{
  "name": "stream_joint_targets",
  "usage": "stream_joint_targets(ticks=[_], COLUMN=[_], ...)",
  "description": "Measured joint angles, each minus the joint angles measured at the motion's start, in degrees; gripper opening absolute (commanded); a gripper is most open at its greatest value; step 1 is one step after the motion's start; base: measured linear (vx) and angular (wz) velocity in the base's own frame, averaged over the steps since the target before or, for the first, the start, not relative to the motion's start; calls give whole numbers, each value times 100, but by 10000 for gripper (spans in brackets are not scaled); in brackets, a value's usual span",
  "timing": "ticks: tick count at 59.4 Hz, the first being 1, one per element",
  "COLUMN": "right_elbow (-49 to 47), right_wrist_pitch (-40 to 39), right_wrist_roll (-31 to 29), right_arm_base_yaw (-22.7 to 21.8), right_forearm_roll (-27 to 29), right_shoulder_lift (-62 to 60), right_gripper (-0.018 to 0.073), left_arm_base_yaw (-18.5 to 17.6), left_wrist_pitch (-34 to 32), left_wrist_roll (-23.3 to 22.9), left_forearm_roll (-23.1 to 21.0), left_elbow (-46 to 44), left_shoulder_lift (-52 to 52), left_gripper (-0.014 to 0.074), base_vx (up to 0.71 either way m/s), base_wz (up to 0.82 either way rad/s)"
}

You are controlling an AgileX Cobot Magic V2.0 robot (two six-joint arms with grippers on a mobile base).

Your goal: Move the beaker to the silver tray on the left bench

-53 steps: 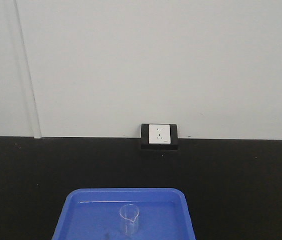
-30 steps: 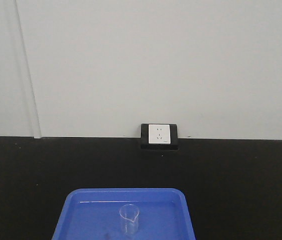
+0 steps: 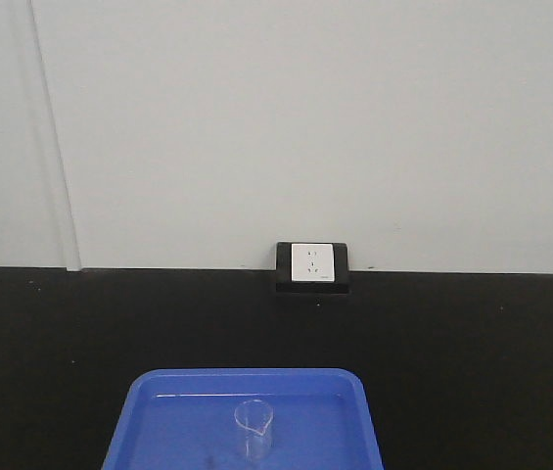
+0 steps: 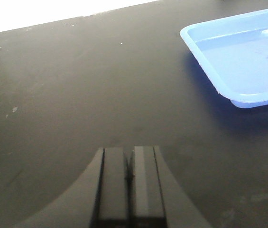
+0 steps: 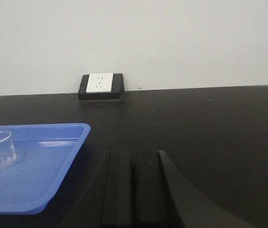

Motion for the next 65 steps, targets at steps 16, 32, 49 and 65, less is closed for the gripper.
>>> stream_joint_targets(ticks=[16,32,49,65], right_elbow=[-377,-2554,-3989,-4193], right_wrist_pitch=[-1123,-1423,-1591,-1667], right_wrist_roll=[84,-793,-892,-886], right_arm_base_yaw=[0,0,0,0], right_forearm_roll=[111,130,174,174], right_shoulder_lift=[49,2742,5693,6858], right_gripper=[-11,-11,-10,81], left_arm_base_yaw=[0,0,0,0], left_wrist_pitch=[0,0,0,0], left_wrist_roll=[0,0,0,0], left_forearm_roll=[0,0,0,0], left_elbow=[0,0,0,0], left_shoulder_lift=[0,0,0,0], left_gripper=[1,1,1,1], base_vx=[0,0,0,0], base_wz=[0,0,0,0])
